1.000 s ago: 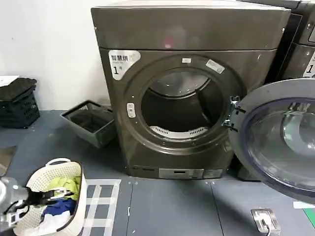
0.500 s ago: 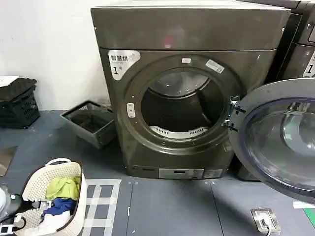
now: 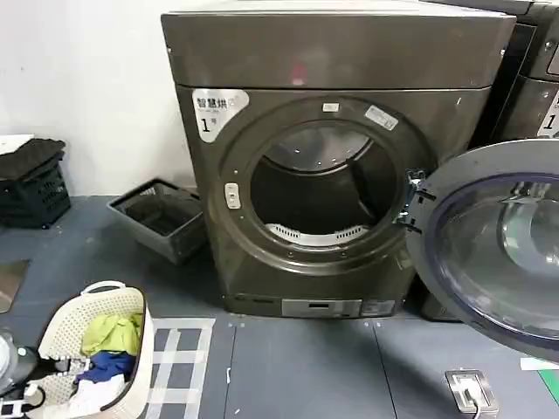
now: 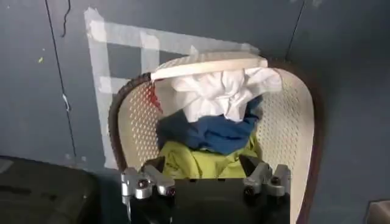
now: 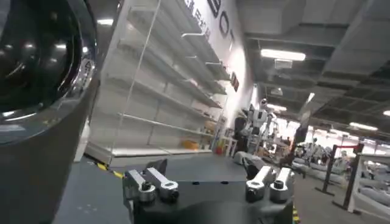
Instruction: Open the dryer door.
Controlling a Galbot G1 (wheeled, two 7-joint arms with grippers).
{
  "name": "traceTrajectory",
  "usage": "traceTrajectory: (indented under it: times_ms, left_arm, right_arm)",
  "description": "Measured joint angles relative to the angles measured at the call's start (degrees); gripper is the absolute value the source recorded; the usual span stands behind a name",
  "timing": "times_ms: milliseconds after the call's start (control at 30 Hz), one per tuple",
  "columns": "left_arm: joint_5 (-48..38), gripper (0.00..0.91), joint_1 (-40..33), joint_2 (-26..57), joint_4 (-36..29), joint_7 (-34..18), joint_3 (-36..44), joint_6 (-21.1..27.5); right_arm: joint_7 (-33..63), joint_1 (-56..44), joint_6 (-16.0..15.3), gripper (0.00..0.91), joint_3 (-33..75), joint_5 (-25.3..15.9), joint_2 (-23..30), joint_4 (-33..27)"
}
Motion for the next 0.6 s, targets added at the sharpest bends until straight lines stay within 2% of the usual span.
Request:
traceTrajectory:
  times_ms: [600]
  left_arm:
    - [-0.70, 0.907, -0.19, -0.16, 0.79, 0.13, 0.06, 0.05]
  right_arm:
    - [-0.20, 0.27, 0.64, 0.907, -0.02, -1.73, 0.28, -0.23]
